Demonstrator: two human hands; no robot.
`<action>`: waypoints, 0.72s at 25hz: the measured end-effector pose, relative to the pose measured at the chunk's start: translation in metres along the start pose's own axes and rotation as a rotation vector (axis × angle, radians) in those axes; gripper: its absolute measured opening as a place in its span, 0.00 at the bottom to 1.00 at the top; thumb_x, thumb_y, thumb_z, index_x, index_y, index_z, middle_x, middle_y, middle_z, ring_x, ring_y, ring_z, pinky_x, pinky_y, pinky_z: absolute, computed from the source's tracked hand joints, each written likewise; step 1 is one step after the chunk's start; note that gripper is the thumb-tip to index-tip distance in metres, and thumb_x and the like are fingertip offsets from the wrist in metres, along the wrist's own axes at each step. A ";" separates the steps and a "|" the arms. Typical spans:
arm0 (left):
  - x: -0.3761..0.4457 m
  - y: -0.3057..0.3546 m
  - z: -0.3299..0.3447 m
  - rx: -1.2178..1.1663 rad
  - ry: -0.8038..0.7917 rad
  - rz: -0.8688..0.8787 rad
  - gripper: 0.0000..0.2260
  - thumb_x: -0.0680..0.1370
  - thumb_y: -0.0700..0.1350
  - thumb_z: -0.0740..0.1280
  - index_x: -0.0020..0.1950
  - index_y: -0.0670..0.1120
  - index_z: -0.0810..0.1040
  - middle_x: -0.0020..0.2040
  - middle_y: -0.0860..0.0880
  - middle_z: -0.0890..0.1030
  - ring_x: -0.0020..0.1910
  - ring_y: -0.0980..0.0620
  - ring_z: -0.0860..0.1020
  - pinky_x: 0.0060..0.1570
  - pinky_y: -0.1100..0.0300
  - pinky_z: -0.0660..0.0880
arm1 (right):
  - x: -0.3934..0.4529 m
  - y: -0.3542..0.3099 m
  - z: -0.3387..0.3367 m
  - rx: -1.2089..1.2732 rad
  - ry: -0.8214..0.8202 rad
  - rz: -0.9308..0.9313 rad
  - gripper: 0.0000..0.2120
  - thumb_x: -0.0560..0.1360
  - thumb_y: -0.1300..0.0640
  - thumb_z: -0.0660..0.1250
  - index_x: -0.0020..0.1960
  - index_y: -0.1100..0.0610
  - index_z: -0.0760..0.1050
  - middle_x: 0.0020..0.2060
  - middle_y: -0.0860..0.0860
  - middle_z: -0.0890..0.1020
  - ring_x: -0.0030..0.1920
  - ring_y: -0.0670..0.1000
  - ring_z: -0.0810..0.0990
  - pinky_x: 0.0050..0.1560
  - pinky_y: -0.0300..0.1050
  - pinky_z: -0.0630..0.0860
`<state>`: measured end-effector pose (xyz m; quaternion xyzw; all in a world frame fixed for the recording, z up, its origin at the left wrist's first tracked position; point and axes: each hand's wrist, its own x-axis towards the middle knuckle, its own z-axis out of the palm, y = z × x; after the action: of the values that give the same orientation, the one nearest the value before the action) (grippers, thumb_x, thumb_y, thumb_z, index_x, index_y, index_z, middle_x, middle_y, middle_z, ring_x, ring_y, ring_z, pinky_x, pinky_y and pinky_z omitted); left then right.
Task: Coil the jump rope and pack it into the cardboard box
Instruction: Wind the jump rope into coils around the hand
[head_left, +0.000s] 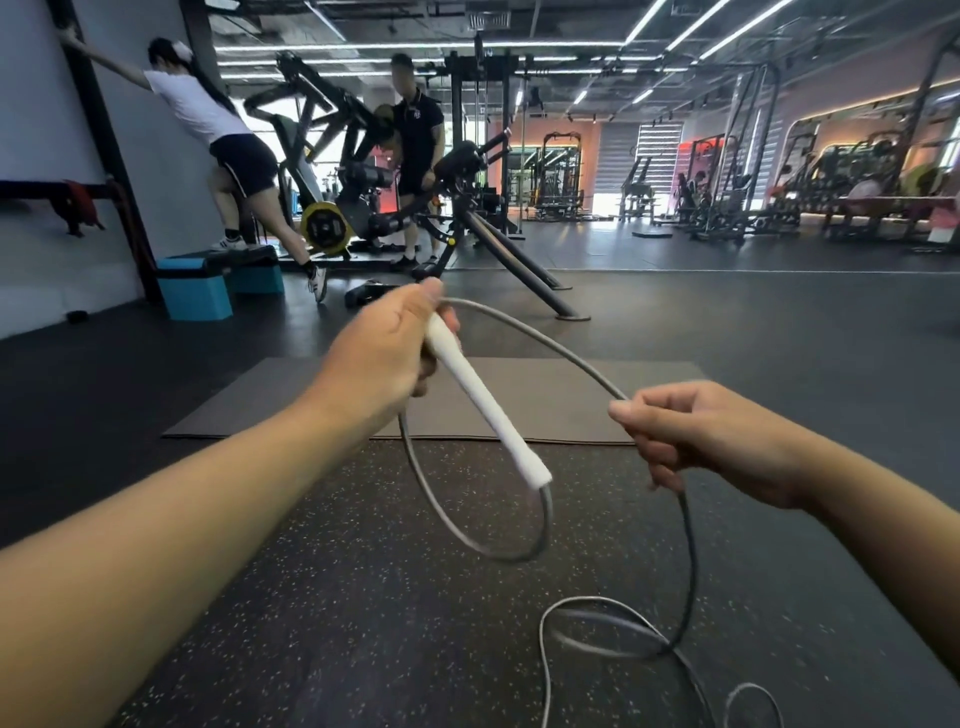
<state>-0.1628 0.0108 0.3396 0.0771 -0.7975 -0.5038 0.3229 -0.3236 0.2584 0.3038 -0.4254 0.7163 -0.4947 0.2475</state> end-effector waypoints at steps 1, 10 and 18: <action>0.004 -0.001 -0.001 -0.050 0.111 -0.013 0.20 0.86 0.54 0.54 0.48 0.43 0.77 0.34 0.47 0.74 0.26 0.57 0.67 0.28 0.60 0.66 | -0.002 0.008 -0.002 0.023 0.020 0.031 0.19 0.76 0.44 0.70 0.38 0.58 0.72 0.29 0.54 0.67 0.28 0.54 0.69 0.43 0.56 0.81; 0.002 -0.007 0.049 -0.663 0.767 -0.487 0.20 0.87 0.52 0.51 0.45 0.46 0.77 0.33 0.47 0.72 0.15 0.58 0.69 0.21 0.65 0.69 | 0.015 0.008 0.070 0.561 0.216 -0.243 0.16 0.76 0.46 0.67 0.54 0.58 0.84 0.42 0.53 0.78 0.30 0.47 0.62 0.34 0.46 0.58; -0.041 -0.023 0.032 -0.250 0.199 -0.434 0.30 0.75 0.66 0.64 0.66 0.45 0.73 0.56 0.46 0.80 0.49 0.50 0.82 0.51 0.50 0.81 | 0.023 -0.020 0.053 0.323 0.306 -0.265 0.12 0.85 0.52 0.58 0.48 0.59 0.70 0.41 0.59 0.87 0.26 0.51 0.57 0.31 0.52 0.50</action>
<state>-0.1548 0.0424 0.2932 0.2550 -0.6583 -0.6457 0.2911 -0.2874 0.2092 0.3030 -0.3908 0.5952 -0.6892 0.1341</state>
